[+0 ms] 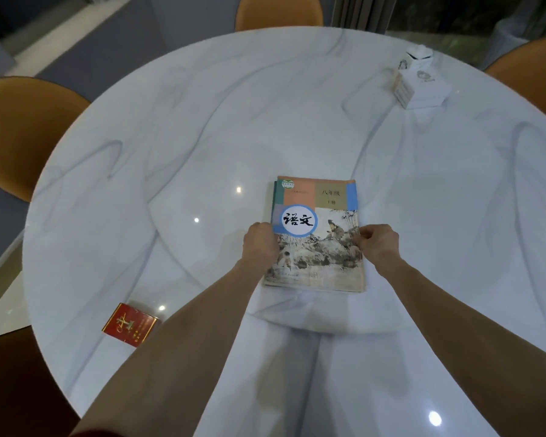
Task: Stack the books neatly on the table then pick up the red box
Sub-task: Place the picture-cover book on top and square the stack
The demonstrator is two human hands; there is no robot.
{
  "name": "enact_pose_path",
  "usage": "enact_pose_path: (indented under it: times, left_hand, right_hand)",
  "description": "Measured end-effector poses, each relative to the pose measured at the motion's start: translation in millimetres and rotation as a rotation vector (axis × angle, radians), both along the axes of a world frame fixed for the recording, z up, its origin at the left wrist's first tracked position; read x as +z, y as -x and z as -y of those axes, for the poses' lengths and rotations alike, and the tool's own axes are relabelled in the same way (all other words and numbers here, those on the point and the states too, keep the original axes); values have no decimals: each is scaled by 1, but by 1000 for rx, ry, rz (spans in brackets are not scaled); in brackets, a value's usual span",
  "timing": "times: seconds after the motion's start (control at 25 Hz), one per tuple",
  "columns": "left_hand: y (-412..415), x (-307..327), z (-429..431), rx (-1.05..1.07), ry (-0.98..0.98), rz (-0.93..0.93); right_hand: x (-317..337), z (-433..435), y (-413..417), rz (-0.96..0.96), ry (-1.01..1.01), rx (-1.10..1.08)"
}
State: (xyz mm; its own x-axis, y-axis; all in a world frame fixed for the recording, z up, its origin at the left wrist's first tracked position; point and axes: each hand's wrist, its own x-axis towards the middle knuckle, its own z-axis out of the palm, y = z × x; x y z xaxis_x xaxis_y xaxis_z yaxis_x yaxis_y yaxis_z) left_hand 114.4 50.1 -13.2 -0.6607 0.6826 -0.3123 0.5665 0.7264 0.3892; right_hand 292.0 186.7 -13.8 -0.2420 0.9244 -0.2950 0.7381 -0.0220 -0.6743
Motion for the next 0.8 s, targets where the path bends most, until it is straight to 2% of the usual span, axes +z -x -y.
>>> enact_pose_path:
  times: [0.32, 0.48, 0.64, 0.8]
  left_hand:
    - [-5, -4, 2, 83, -33, 34]
    - [-4, 1, 8, 57, -44, 32]
    - [6, 16, 23, -54, -60, -68]
    - [26, 37, 48, -153, -52, -229]
  right_hand:
    - [-7, -2, -1, -49, 21, -33]
    - [0, 0, 1, 85, -23, 73]
    - [19, 15, 12, 314, -211, 205]
    - [48, 41, 45, 344, -394, 466]
